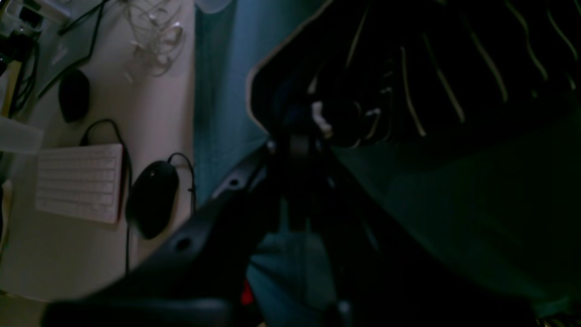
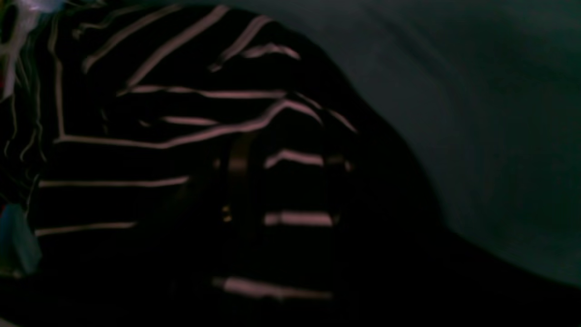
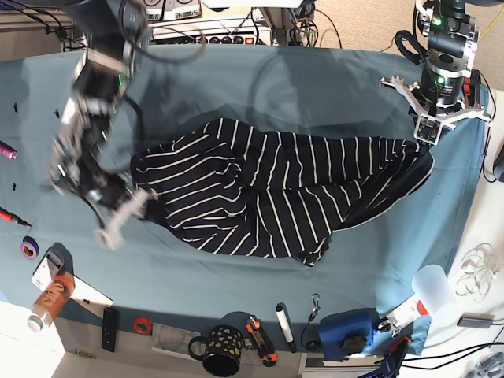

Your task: Layout the t-shirt on the table in an organized manner, then fold the t-shirt properly

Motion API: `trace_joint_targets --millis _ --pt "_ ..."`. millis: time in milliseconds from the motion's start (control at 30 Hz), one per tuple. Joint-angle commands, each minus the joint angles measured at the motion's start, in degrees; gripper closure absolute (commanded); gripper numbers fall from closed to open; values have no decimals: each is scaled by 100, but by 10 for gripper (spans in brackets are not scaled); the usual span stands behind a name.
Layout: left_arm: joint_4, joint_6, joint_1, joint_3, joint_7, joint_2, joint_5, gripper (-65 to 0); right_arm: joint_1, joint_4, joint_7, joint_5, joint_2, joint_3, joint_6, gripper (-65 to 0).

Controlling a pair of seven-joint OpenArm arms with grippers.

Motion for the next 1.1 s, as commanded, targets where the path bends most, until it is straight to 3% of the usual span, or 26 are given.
trace_joint_targets --millis 0,100,300,500,633,767,1067 --pt "103 59 11 -33 -127 -46 35 0 210 -33 79 96 74 -92 26 -225" --pt "103 59 11 -33 -127 -46 37 0 299 -199 26 79 74 -437 -39 -225" --pt "103 59 9 -33 -129 -46 37 0 260 -199 -214 -546 74 -1108 -625 -225" --pt "103 59 9 -33 -129 -46 37 0 278 -192 -546 83 72 -1493 -522 -204" --pt "103 61 11 -33 -129 -46 37 0 275 -79 -551 249 44 -1515 -282 -6" --pt "103 59 11 -33 -129 -46 37 0 275 234 -544 247 46 -1508 -125 0" --pt "103 61 11 -33 -127 -46 37 0 273 1921 -525 221 46 -1504 -122 0"
